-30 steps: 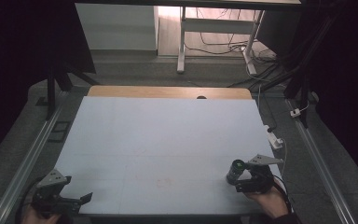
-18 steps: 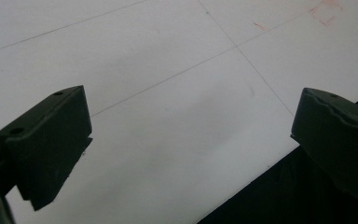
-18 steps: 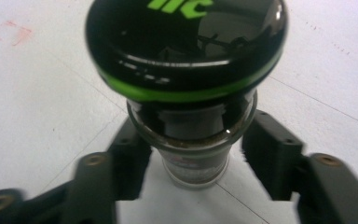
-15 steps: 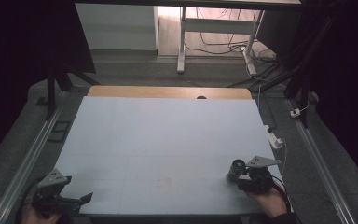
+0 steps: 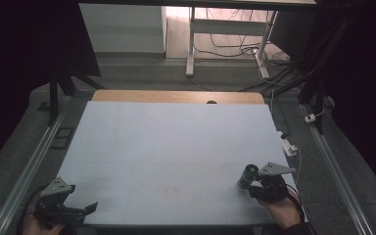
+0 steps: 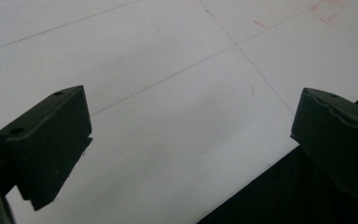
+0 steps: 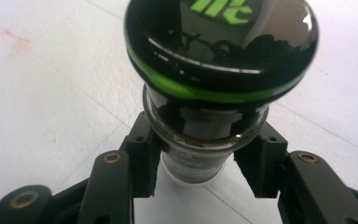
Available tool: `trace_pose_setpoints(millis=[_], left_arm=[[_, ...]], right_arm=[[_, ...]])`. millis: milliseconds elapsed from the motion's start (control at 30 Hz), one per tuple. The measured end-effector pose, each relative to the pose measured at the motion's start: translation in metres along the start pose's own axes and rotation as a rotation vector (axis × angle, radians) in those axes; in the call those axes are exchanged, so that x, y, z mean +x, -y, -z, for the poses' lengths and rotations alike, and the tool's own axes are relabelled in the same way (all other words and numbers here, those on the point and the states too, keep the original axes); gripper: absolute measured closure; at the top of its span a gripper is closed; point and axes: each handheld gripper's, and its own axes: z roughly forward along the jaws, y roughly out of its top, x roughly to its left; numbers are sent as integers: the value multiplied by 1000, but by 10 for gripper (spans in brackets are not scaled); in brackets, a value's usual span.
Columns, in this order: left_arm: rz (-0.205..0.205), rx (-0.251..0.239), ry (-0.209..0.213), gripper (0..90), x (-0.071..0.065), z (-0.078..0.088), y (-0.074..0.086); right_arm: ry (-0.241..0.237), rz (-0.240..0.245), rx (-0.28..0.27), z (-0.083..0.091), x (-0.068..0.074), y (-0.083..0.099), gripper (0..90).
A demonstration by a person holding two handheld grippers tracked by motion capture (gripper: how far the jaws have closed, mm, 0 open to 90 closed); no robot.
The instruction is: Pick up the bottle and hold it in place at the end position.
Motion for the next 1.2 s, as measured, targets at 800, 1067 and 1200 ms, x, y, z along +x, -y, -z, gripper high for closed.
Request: trace_pose_setpoints(millis=[800, 1067, 1200], left_arm=[[9, 5, 17, 0, 2, -1, -1], [11, 3, 18, 0, 2, -1, -1], [11, 3, 18, 0, 2, -1, -1]], right_arm=[[-94, -29, -59, -8, 8, -40, 523], [-108, 14, -58, -20, 15, -58, 522], [-109, 41, -48, -29, 18, -66, 523]])
